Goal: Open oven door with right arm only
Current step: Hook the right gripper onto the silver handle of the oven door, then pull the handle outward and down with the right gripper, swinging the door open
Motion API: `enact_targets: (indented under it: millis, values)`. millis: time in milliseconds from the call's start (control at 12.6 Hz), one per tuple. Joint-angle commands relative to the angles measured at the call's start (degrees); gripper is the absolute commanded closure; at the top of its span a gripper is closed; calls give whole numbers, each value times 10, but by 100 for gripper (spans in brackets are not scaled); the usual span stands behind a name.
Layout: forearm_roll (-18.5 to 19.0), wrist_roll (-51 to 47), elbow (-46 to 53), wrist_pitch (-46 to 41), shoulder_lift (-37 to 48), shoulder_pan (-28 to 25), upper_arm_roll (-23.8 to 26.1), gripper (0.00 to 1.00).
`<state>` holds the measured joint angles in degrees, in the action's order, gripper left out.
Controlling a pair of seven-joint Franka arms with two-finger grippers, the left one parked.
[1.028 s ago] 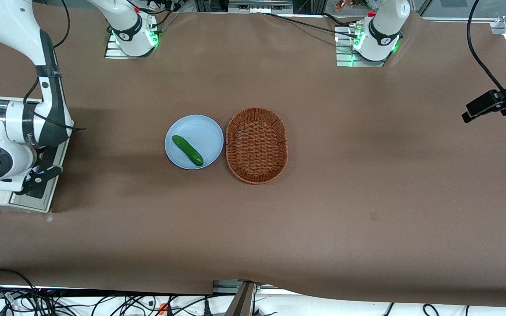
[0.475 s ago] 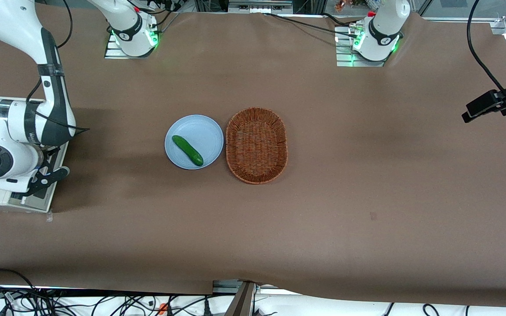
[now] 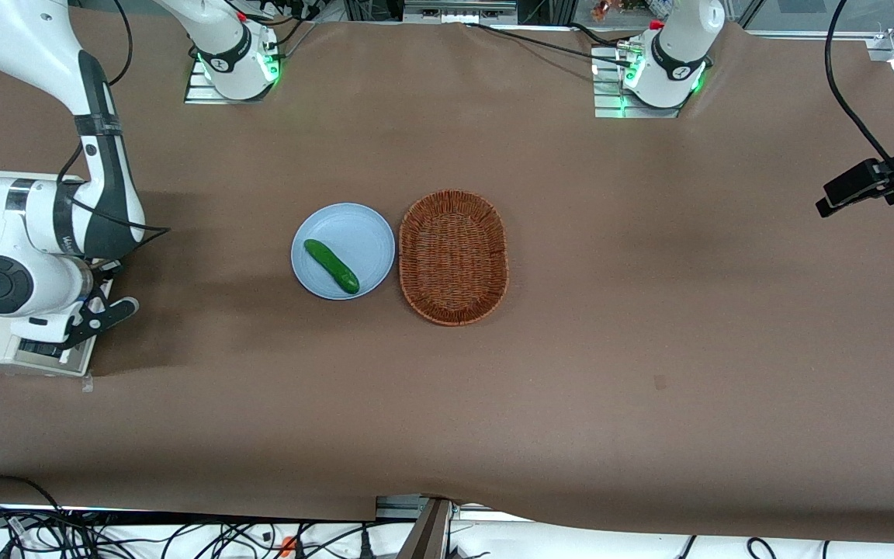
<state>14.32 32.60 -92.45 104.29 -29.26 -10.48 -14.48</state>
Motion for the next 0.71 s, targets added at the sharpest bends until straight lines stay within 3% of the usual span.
enact_targets:
  millis: [0, 316, 633]
  values:
    - [-6, -1, -5, 68, -45, 14, -8, 100]
    - [-51, -1, -5, 68, -59, 14, -8, 100]
    - [-69, -1, -5, 74, -76, 14, -8, 100]
